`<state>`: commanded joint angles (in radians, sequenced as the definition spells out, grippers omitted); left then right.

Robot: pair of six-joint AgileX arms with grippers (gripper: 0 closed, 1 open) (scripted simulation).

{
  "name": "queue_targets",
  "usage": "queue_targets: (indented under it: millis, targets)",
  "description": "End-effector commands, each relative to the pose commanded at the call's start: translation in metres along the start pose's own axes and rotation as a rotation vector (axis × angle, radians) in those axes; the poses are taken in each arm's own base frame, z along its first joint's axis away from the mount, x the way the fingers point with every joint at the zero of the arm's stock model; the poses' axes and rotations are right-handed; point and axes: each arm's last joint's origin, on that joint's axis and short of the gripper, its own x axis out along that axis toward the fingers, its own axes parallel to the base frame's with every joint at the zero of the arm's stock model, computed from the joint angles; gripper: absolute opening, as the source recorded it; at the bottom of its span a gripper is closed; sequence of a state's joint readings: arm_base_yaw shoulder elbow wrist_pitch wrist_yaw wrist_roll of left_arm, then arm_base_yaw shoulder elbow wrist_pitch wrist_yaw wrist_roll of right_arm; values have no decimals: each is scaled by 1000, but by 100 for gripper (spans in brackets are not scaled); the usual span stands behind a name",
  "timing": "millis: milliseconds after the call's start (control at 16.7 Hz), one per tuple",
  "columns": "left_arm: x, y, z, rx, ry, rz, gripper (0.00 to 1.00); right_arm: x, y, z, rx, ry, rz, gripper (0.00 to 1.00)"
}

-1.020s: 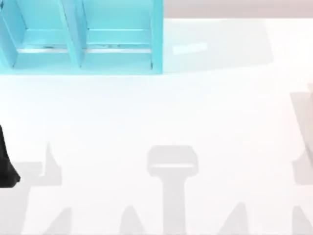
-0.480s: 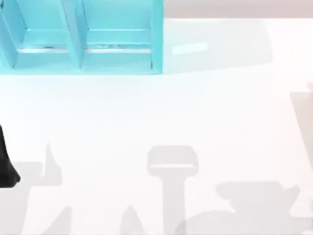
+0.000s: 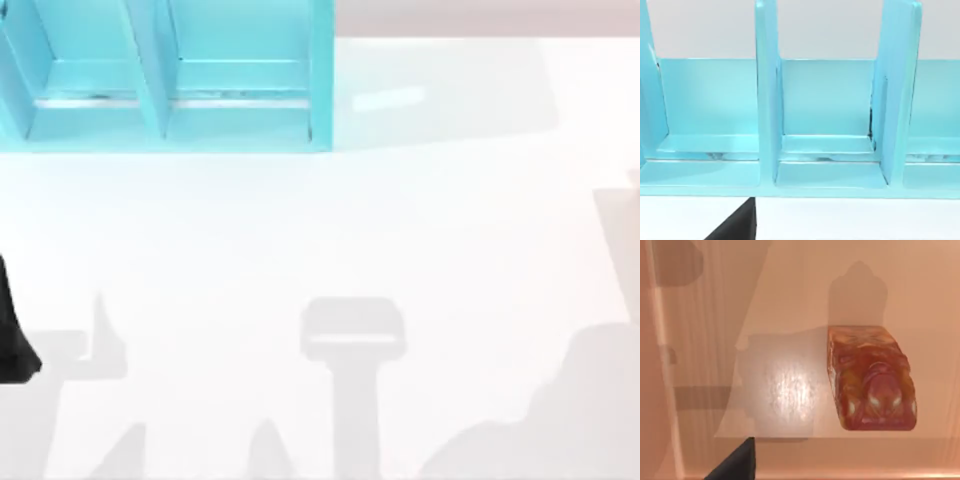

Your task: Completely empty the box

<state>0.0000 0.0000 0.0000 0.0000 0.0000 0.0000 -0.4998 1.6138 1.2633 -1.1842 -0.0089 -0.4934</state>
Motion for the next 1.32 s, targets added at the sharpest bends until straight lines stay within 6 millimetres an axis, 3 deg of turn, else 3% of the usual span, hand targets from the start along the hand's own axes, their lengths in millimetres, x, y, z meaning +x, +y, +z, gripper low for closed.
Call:
queue_targets:
  millis: [720,900,1200,1320]
  targets:
    - [0,0,0,0,0,0,100,16,-10,3,10,36,16,100]
    - [0,0,0,0,0,0,100,38,-13,7,9,33,14,100]
    - [0,0,0,0,0,0,100,94,-5,0,9,31,13,100]
    - [0,0,0,0,0,0,100,104,-2,-3,9,36,16,100]
